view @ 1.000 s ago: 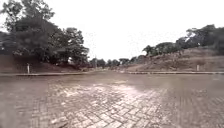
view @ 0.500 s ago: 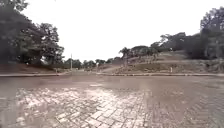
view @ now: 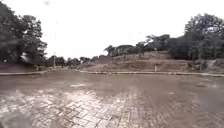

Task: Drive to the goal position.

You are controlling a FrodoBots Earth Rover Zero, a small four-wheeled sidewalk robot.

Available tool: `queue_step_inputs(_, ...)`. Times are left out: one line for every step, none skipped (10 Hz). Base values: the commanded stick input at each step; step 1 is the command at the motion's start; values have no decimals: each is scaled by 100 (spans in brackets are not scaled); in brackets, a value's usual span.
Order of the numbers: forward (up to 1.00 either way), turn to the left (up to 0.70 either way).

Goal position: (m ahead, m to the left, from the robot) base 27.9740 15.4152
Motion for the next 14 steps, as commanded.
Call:
queue_step_inputs(70,27)
queue_step_inputs(70,27)
queue_step_inputs(70,27)
queue_step_inputs(70,27)
queue_step_inputs(70,27)
queue_step_inputs(70,27)
queue_step_inputs(70,27)
queue_step_inputs(70,27)
queue_step_inputs(70,27)
queue_step_inputs(70,27)
queue_step_inputs(70,27)
queue_step_inputs(70,17)
queue_step_inputs(70,0)
queue_step_inputs(70,0)
